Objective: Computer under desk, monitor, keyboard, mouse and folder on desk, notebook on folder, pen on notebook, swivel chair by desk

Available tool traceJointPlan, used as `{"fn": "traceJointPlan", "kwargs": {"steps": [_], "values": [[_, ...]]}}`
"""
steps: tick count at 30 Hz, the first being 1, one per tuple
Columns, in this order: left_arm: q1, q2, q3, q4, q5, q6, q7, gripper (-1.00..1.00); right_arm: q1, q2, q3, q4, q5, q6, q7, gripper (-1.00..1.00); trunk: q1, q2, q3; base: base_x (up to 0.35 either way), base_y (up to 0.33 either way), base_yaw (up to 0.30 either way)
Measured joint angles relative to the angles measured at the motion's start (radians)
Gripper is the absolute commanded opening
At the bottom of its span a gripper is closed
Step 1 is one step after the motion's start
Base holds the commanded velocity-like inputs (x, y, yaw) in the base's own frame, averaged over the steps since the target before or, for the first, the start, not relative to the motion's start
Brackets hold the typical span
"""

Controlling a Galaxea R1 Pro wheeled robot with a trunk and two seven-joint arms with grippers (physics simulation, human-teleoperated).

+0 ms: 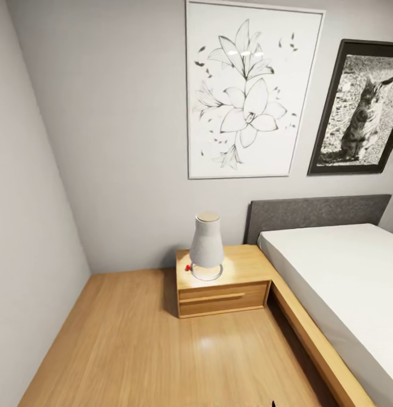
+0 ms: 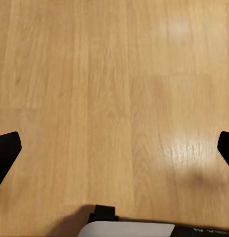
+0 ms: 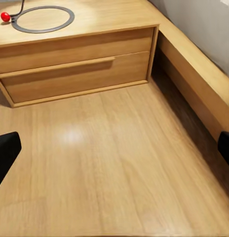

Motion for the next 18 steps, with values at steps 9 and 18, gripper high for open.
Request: {"fn": "traceJointPlan", "kwargs": {"steps": [9, 18], "values": [[0.0, 0.0, 0.002, 0.054, -0.002, -0.108, 0.001, 1.0, 0.0, 0.009, 0.001, 0.0, 0.0, 0.007, 0.0, 1.0, 0.0, 0.0, -0.006, -0.077, 0.0, -0.279], [0.0, -0.001, 0.0, 0.059, -0.003, -0.109, 0.0, 1.0, 0.0, 0.012, 0.001, 0.0, 0.0, 0.008, 0.001, 1.0, 0.001, 0.0, -0.016, -0.313, 0.0, -0.246]]}}
